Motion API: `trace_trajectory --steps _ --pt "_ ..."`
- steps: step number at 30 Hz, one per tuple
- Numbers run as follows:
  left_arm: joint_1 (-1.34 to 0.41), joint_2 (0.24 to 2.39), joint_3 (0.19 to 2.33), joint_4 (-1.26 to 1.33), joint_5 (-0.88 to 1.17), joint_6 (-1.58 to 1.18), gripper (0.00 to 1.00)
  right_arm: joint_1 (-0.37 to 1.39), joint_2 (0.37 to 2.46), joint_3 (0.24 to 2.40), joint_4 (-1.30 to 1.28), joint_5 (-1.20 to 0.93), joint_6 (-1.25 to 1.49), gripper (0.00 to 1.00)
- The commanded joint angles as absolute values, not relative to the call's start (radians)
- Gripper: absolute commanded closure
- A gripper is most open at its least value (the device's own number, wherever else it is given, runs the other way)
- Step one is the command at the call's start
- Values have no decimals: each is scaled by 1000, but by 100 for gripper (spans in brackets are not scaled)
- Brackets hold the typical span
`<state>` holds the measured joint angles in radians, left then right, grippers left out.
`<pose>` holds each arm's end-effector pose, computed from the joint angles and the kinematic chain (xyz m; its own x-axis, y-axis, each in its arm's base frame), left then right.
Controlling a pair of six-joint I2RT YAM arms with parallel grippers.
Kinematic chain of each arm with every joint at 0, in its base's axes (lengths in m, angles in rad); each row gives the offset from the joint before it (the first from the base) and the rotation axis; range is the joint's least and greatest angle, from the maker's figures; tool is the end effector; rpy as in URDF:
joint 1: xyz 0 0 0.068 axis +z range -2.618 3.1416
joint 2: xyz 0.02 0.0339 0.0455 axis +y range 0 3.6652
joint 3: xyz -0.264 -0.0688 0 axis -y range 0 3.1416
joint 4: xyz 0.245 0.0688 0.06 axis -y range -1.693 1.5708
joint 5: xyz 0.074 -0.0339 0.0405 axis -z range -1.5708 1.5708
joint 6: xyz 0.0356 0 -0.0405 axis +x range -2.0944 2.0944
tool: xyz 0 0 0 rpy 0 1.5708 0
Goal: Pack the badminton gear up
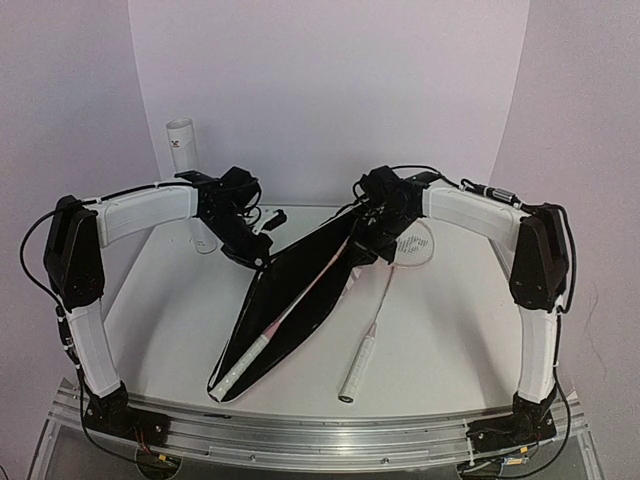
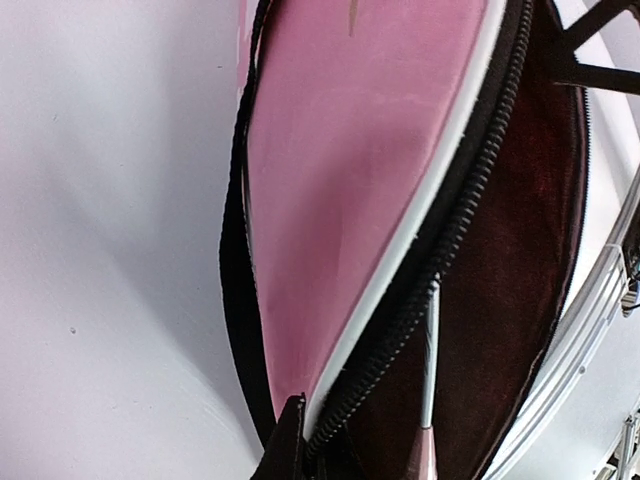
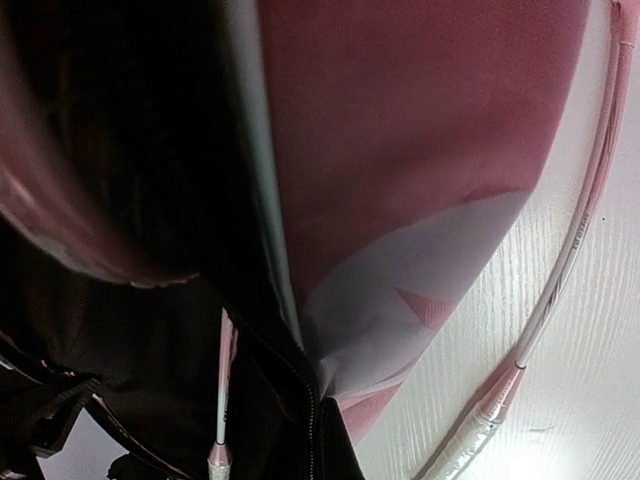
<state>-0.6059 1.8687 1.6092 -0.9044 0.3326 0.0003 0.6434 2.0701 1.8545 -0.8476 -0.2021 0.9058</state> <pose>0.3158 -0.2330 0.2621 -0.7547 0.5232 -0.3958 0.6447 0.7032 -0.2997 0.3569 0.2766 0.2563 -0.9553 0.2472 -0.1619 0.1394 0.8601 0.4907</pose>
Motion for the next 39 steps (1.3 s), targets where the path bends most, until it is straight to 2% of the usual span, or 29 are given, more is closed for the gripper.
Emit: trace_trajectory --steps 1,7,11,12,14,15,16,18,21,24,25,33,35,36,39 --pt "-580 1886 1540 -793 231 16 100 654 2023 1865 -831 -201 889 100" --pt "-639 1899 1496 -690 140 88 98 735 2062 2006 -829 -198 940 100" --pt "-639 1905 1459 -657 308 79 64 749 2061 1990 -820 -186 963 100" --pt "-638 1905 1441 -647 331 69 58 749 2060 1977 -816 -183 966 100" --pt "-638 1907 1411 -628 332 55 51 749 2060 1961 -804 -192 973 100" --pt "-638 1907 1401 -619 327 53 51 749 2060 1956 -798 -195 974 100" --pt "-638 1906 1393 -611 323 53 52 749 2060 1950 -792 -196 975 100" --pt "-638 1905 1388 -604 322 58 59 749 2055 1930 -783 -191 970 100" --pt "-638 1902 1375 -598 380 73 75 744 2039 1882 -754 -187 972 100" --pt "-638 1899 1357 -589 505 65 97 737 2024 1840 -700 -193 973 100" --pt "-638 1898 1351 -584 531 57 100 733 2018 1829 -684 -194 975 100" --pt "-629 1889 1439 -638 405 64 100 702 1981 1752 -608 -233 924 100" --pt "-630 1890 1491 -679 354 55 100 702 1981 1769 -597 -257 819 100" --pt "-630 1890 1512 -699 336 51 100 703 1980 1778 -595 -268 754 98" --pt "-637 1884 1564 -754 311 38 100 703 1946 1744 -594 -274 520 81"
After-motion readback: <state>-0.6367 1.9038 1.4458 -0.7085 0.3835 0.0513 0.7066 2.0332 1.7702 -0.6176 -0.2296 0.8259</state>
